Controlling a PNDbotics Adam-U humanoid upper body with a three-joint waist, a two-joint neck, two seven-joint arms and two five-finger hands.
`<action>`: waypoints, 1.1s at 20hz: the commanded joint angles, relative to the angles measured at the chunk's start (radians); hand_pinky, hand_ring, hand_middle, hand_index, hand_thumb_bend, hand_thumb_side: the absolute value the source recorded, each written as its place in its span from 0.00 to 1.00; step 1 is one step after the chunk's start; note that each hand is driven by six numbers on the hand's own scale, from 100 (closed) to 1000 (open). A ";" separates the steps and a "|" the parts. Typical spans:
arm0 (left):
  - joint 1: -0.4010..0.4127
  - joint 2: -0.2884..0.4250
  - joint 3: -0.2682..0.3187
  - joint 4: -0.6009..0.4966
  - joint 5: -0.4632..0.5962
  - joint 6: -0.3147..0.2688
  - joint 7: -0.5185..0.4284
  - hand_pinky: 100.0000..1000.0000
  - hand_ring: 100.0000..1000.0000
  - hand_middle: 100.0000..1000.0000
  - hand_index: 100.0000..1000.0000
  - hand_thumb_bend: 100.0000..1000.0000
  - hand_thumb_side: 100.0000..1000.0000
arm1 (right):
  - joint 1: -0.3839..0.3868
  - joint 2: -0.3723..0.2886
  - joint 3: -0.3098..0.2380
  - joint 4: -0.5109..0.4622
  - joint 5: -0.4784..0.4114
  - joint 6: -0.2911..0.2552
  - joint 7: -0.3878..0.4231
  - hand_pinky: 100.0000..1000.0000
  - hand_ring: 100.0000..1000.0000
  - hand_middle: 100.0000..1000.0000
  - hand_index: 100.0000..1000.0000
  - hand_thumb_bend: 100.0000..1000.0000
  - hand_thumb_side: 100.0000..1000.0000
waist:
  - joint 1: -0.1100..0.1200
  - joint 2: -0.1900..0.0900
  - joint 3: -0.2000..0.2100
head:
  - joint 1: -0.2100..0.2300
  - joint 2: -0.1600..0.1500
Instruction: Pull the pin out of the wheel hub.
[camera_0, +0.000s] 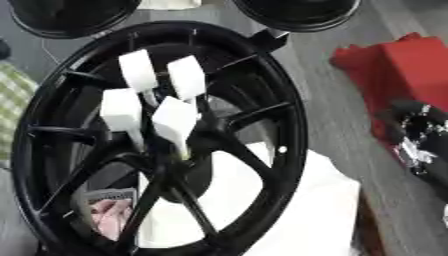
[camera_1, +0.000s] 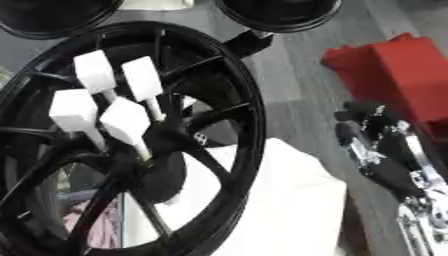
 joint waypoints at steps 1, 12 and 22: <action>0.026 0.073 0.015 -0.071 -0.026 0.079 0.083 0.84 0.80 0.69 0.85 0.24 0.71 | -0.007 -0.020 -0.005 -0.024 -0.002 0.000 -0.004 0.98 0.75 0.55 0.72 0.25 0.27 | 0.001 -0.016 -0.001 | -0.001 -0.016; 0.095 0.107 -0.043 -0.090 -0.076 0.141 0.170 0.81 0.76 0.63 0.85 0.24 0.72 | -0.013 -0.021 -0.001 -0.024 -0.003 0.004 -0.006 0.98 0.75 0.55 0.72 0.25 0.27 | 0.005 -0.011 -0.007 | 0.002 -0.015; 0.115 0.100 -0.135 -0.090 -0.093 0.280 0.323 0.85 0.82 0.72 0.90 0.28 0.71 | -0.021 -0.018 0.003 -0.024 -0.004 0.011 -0.001 0.98 0.75 0.55 0.72 0.24 0.28 | 0.010 -0.005 -0.022 | 0.010 -0.015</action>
